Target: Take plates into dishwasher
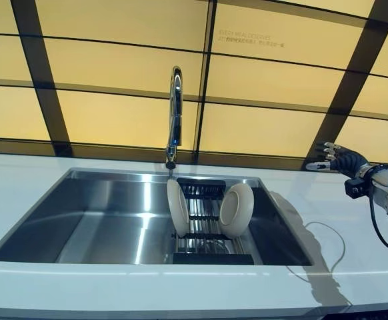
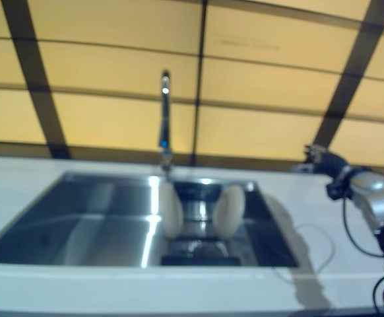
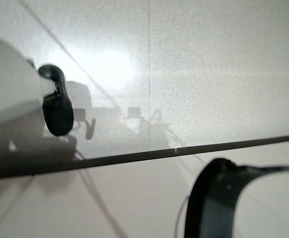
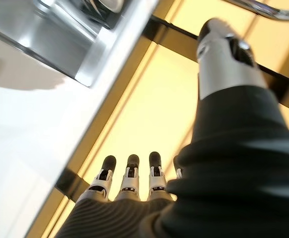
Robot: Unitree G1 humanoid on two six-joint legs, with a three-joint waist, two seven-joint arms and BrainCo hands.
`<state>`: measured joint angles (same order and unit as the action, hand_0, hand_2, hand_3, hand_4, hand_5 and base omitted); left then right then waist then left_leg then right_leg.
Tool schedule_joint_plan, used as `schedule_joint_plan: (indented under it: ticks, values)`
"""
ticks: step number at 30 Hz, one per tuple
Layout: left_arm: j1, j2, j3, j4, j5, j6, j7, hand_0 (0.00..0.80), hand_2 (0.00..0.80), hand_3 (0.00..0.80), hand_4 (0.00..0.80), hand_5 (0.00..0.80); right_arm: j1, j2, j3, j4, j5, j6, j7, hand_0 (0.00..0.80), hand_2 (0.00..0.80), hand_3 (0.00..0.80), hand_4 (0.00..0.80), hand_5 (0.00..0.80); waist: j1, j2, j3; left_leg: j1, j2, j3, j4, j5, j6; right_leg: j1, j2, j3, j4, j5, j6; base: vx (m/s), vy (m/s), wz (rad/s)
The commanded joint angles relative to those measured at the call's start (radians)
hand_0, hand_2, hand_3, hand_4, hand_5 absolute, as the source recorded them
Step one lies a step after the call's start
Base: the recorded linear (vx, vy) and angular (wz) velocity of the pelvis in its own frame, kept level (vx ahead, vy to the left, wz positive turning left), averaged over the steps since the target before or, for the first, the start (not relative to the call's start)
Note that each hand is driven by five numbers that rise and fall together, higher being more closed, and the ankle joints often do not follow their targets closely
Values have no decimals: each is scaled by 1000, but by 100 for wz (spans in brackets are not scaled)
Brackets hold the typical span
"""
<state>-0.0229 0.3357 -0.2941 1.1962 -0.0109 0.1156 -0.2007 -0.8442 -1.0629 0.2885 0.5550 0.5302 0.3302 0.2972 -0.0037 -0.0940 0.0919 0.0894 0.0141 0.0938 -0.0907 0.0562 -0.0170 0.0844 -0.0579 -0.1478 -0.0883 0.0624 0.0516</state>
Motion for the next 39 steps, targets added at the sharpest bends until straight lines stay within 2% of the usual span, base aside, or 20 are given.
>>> schedule_joint_plan:
  ticks: [1, 4, 9, 10, 13, 24, 39]
  values:
    - [-44, 45, -51, 12, 36, 4, -14, 0, 0, 0, 0, 0, -144, -8, 46, 31, -27, 35, 22, 0, 0, 0, 0, 0, 40, -13, 1, 23, -10, 1, 17, -101, 16, -14, -44, -11, 29, -6, 82, 0, 0, 0]
    - [-48, 52, -52, 11, 45, 5, -22, 0, 0, 0, 0, 0, -158, 27, 65, 34, 21, 96, 50, 0, 0, 0, 0, 0, 48, -15, 5, 19, -7, 0, 16, -99, 14, -15, -46, -18, 26, -5, 82, 0, 0, 0]
    - [-50, 55, -49, 10, 53, 3, -25, 0, 0, 0, 0, 0, -158, 39, 66, 31, 22, 108, 47, 0, 0, 0, 0, 0, 50, -16, 6, 17, -7, 1, 16, -98, 14, -16, -47, -20, 26, -6, 83, 0, -2, 2]
    - [-52, 57, -47, 9, 59, 0, -29, 0, 0, 0, 0, 0, -157, 54, 76, 41, 3, 141, 60, 0, 0, 0, 0, 0, 52, -17, 9, 15, -6, 1, 16, -97, 12, -17, -48, -24, 25, -5, 83, 3, -2, 7]
    - [-45, 58, -46, 4, 54, -3, -27, 0, 0, 0, 0, 0, -157, 60, 86, 55, 6, 167, 84, 0, 0, 0, 0, 0, 55, -18, 8, 13, -6, 2, 15, -95, 10, -18, -47, -23, 24, -6, 82, 2, 3, 2]
    - [-43, 62, -49, -1, 52, -4, -22, 0, 0, 0, 0, 0, -154, 65, 85, 64, 29, 185, 97, 0, 0, 0, 0, 0, 58, -22, 14, 13, -3, 2, 15, -95, 8, -19, -46, -24, 26, -6, 83, 0, 1, 1]
    - [-45, 63, -53, -2, 47, -7, -25, 0, 0, 0, 0, 0, -133, 97, 74, 56, 117, 244, 97, 0, 0, 0, 0, 0, 56, -19, 17, 12, -4, 2, 14, -93, 4, -21, -46, -23, 24, -7, 83, 0, 0, 0]
